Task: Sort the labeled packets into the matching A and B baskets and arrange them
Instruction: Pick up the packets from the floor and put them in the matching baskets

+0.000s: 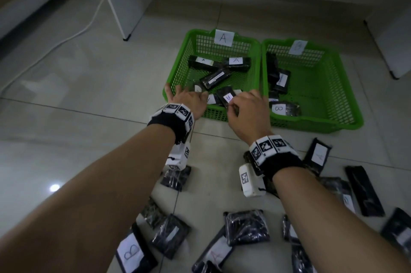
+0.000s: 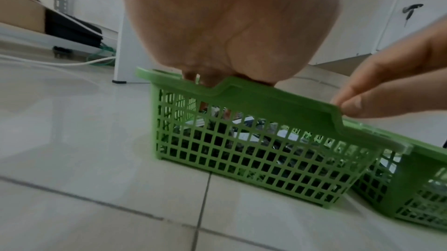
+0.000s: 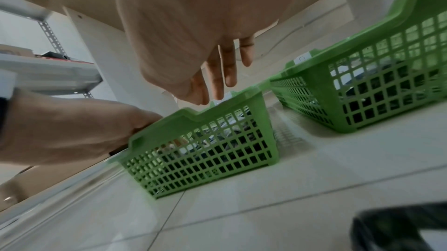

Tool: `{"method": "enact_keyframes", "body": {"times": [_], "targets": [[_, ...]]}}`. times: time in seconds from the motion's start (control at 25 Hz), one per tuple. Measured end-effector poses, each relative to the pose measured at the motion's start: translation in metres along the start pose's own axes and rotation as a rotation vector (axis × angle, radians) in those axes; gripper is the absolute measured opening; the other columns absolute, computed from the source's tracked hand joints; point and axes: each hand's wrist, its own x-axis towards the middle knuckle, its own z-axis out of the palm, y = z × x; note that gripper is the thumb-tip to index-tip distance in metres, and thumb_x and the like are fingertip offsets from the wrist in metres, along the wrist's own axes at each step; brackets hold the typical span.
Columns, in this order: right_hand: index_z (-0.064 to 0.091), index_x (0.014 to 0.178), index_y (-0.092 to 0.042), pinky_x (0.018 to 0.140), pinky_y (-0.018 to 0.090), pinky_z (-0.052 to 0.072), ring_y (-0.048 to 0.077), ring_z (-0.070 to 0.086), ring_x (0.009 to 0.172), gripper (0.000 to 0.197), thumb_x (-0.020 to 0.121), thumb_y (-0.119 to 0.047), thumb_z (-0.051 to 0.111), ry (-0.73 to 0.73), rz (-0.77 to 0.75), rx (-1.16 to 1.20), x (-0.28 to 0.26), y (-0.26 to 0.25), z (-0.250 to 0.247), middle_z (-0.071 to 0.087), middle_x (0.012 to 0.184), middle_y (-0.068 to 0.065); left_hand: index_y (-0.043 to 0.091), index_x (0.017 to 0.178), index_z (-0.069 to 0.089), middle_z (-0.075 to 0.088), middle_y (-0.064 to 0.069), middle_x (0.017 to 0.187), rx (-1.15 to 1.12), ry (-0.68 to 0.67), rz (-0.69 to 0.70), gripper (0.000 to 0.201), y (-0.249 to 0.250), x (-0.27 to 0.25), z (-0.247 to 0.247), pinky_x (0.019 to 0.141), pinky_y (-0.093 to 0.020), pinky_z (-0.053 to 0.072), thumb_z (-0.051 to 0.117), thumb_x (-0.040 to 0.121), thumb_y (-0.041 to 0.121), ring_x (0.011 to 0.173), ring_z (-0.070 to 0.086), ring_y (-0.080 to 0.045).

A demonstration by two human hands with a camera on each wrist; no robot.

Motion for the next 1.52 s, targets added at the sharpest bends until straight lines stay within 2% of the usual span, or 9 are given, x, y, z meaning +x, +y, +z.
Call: {"method": "enact_keyframes", "body": {"times": [0.24,0.44,0.56,0.72,0.84,0.96,1.24,1.4,1.52], "targets": [[0.067,0.09,-0.008,0.071,0.035,0.046,0.027,0.057,0.09,0.012,0.079,-0.012,0.065,-0.039,-0.255,0.19,-0.042,-0.053,0.009,0.06,0.093,0.007,0.018,0.105,0.063,0.061,-0.003,0.109,-0.393,0.685,0.058,0.025,-0.052,-0.081,0.002,0.095,-0.037,0.034,0.042,0.094,0.027,0.104,0.052,-0.023],[0.063,0.111,-0.022,0.076,0.034,0.046,0.019,0.052,0.097,0.061,0.064,-0.055,0.084,-0.623,-0.269,0.153,-0.075,-0.104,0.033,0.053,0.107,0.0,0.023,0.099,0.067,0.06,-0.005,0.103,-0.366,0.175,-0.191,0.031,-0.123,-0.161,0.06,0.087,-0.037,0.049,0.065,0.072,0.038,0.1,0.056,-0.028],[0.06,0.106,-0.02,0.076,0.035,0.049,0.023,0.054,0.096,0.058,0.059,-0.042,0.087,-0.683,-0.251,0.128,-0.087,-0.112,0.046,0.053,0.102,0.002,0.029,0.113,0.061,0.054,-0.003,0.109,-0.308,-0.036,-0.191,0.056,-0.142,-0.185,0.08,0.09,-0.039,0.048,0.08,0.064,0.048,0.106,0.051,-0.025],[0.075,0.088,-0.013,0.076,0.035,0.057,0.025,0.068,0.083,0.025,0.075,-0.033,0.068,-0.56,0.03,0.421,-0.075,-0.109,0.041,0.073,0.085,0.006,0.022,0.119,0.062,0.062,-0.005,0.111,-0.302,0.033,-0.142,0.047,-0.146,-0.185,0.078,0.089,-0.035,0.046,0.077,0.077,0.036,0.106,0.059,-0.029],[0.071,0.069,-0.007,0.081,0.058,0.059,0.035,0.068,0.08,0.018,0.078,-0.015,0.058,-0.573,0.381,0.769,-0.06,-0.1,0.035,0.066,0.073,0.015,0.013,0.112,0.064,0.068,-0.011,0.096,-0.408,0.151,-0.15,0.022,-0.142,-0.176,0.063,0.075,-0.036,0.049,0.054,0.096,0.024,0.094,0.064,-0.035],[0.067,0.083,-0.001,0.074,0.054,0.062,0.033,0.065,0.078,0.019,0.092,0.008,0.053,-0.613,0.609,1.092,-0.055,-0.095,0.015,0.062,0.085,0.021,0.01,0.104,0.065,0.061,-0.01,0.081,-0.577,0.23,-0.188,0.019,-0.134,-0.163,0.044,0.066,-0.032,0.041,0.047,0.099,0.016,0.083,0.062,-0.035],[0.064,0.12,-0.009,0.059,0.044,0.062,0.03,0.069,0.07,0.028,0.097,-0.002,0.049,-0.555,0.613,1.116,-0.046,-0.063,-0.003,0.067,0.099,0.02,0.027,0.095,0.073,0.072,-0.003,0.086,-1.403,0.316,-0.235,0.021,-0.092,-0.129,0.019,0.084,-0.052,0.058,0.053,0.098,0.021,0.081,0.066,-0.022],[0.061,0.13,-0.016,0.048,0.038,0.057,0.032,0.07,0.073,0.042,0.096,0.002,0.043,-0.506,0.618,1.125,-0.043,-0.044,-0.017,0.068,0.108,0.021,0.026,0.12,0.052,0.067,-0.005,0.078,-1.423,0.355,-0.154,0.04,-0.064,-0.104,-0.011,0.052,-0.028,0.054,0.04,0.094,-0.003,0.057,0.063,-0.012],[0.065,0.129,-0.02,0.061,0.043,0.062,0.03,0.072,0.074,0.052,0.093,0.007,0.039,-0.46,0.656,1.234,-0.031,-0.031,-0.027,0.065,0.114,0.021,0.024,0.103,0.064,0.071,-0.013,0.103,-1.274,0.385,-0.05,0.04,-0.048,-0.063,-0.032,0.061,-0.035,0.059,0.041,0.089,-0.005,0.068,0.067,-0.012]]}}
